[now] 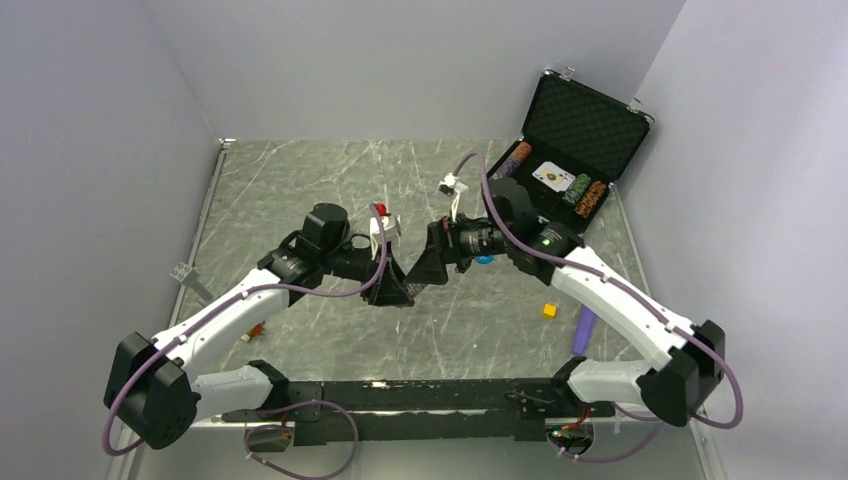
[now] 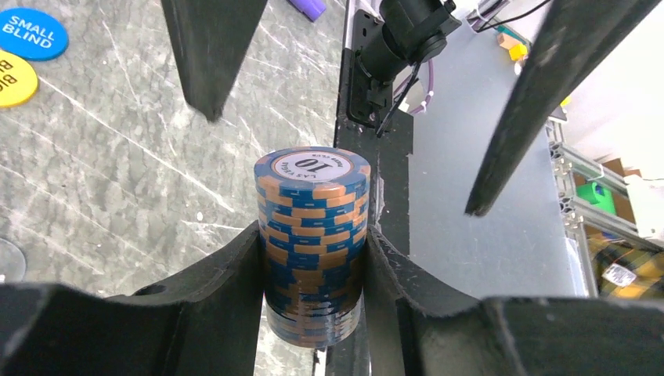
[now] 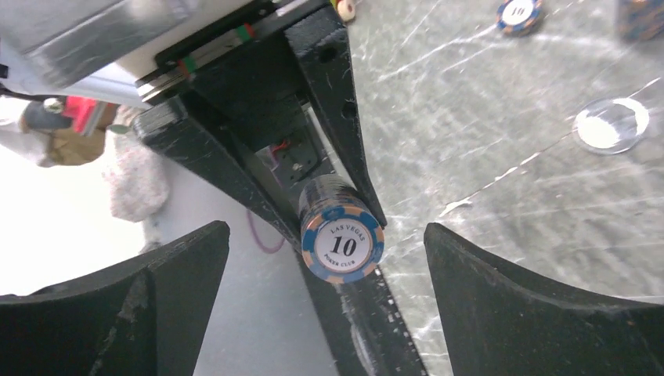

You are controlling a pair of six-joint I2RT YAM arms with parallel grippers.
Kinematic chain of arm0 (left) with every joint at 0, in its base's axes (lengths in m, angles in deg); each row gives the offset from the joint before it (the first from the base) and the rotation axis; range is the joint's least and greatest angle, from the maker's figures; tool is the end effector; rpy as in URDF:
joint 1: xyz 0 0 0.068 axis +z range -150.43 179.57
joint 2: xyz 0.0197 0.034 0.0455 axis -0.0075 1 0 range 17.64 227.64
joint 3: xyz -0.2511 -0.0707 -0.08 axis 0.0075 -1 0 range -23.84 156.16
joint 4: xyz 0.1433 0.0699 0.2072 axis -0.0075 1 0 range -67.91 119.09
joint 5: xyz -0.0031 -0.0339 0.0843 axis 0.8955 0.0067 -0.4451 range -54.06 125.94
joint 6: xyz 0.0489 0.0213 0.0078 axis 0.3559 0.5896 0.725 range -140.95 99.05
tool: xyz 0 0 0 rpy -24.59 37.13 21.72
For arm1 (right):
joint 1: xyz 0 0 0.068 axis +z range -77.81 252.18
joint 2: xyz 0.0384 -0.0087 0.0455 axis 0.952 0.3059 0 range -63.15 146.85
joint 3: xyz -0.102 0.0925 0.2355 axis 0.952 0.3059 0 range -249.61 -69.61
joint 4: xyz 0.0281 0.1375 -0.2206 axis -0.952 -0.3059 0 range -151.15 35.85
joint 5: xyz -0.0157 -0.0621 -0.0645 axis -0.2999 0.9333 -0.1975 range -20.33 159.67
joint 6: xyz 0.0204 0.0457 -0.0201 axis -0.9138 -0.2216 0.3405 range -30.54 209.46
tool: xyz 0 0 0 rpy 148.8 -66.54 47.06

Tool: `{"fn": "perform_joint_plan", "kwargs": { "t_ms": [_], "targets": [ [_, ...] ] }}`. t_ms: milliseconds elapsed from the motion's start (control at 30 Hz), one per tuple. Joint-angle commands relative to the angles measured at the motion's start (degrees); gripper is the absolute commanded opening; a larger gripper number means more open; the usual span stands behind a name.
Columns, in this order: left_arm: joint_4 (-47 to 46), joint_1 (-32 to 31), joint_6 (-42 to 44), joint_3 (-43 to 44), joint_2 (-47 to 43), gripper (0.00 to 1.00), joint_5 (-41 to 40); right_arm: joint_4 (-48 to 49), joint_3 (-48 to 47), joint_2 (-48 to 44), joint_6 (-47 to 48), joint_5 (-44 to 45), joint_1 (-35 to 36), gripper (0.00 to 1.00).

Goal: Pack up texas hold em set

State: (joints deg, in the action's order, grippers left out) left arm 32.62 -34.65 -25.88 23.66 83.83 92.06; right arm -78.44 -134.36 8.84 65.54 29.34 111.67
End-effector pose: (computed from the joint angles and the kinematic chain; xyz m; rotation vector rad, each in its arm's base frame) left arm 0.1873 -0.1631 0.2876 1.1307 1.8091 -1.4226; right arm 0.1977 0.1927 0.3403 -0.7634 2.1678 1.3656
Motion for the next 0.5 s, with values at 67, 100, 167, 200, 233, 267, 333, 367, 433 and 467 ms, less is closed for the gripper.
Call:
{"fn": "perform_joint_plan", "kwargs": {
  "t_ms": [67,100,167,200,233,267,333,367,433,467],
  "targets": [
    [0.2,0.9,-4.1,5.0,0.7,0.0,2.8,6.3,4.6,-9.0,11.2,20.1,7.3,1.0],
    [-0.5,1.4,-5.2,5.0,1.1,0.0,3.9,7.5,5.8,-10.1,12.6,24.7,9.0,1.0],
    [-2.2,2.4,-7.6,4.7,1.6,0.0,5.5,9.7,7.6,-11.9,14.1,29.3,11.0,1.0],
    [-3.0,2.9,-8.7,4.5,1.8,0.0,6.0,10.5,8.2,-12.6,14.5,31.2,11.8,1.0],
    [-3.4,3.5,-9.5,4.3,2.0,0.0,6.3,11.4,8.7,-13.2,15.0,33.0,12.8,1.0],
    [-3.7,3.9,-10.2,4.2,2.2,0.0,6.5,11.8,8.9,-13.7,15.7,34.9,14.0,1.0],
    [-4.0,4.9,-11.3,4.0,2.7,0.0,6.7,12.7,9.5,-14.5,16.9,38.8,16.5,1.0],
    [-4.1,5.3,-11.7,4.0,3.0,0.0,6.8,13.0,9.8,-14.7,17.4,40.0,17.4,1.0],
    [-4.5,5.8,-12.5,4.0,3.6,0.0,7.3,13.2,10.1,-14.5,18.2,43.3,19.1,1.0],
    [-4.9,6.0,-13.0,3.9,3.9,0.0,7.7,13.2,10.1,-14.1,18.7,44.8,20.1,1.0]
  ]
}}
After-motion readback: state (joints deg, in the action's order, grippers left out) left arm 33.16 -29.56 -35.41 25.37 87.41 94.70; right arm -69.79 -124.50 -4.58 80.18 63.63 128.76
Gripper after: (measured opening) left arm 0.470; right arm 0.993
